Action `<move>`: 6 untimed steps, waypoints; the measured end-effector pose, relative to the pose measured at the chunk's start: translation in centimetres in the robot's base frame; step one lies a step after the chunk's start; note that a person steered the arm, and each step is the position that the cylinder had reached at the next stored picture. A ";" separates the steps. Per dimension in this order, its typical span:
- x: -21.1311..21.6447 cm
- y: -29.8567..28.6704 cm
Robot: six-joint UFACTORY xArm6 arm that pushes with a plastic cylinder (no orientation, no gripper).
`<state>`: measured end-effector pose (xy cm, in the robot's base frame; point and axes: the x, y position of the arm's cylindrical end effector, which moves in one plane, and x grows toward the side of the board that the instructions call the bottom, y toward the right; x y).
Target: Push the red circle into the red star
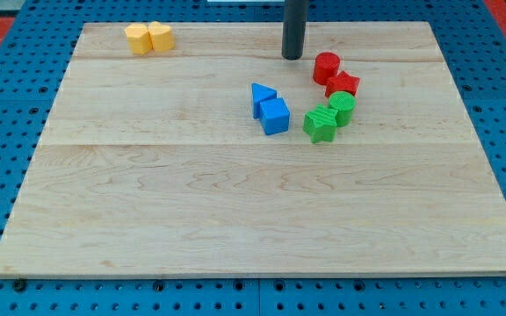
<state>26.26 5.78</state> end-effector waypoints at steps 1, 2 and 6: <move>2.0 1.9; 2.9 2.9; -4.6 -33.5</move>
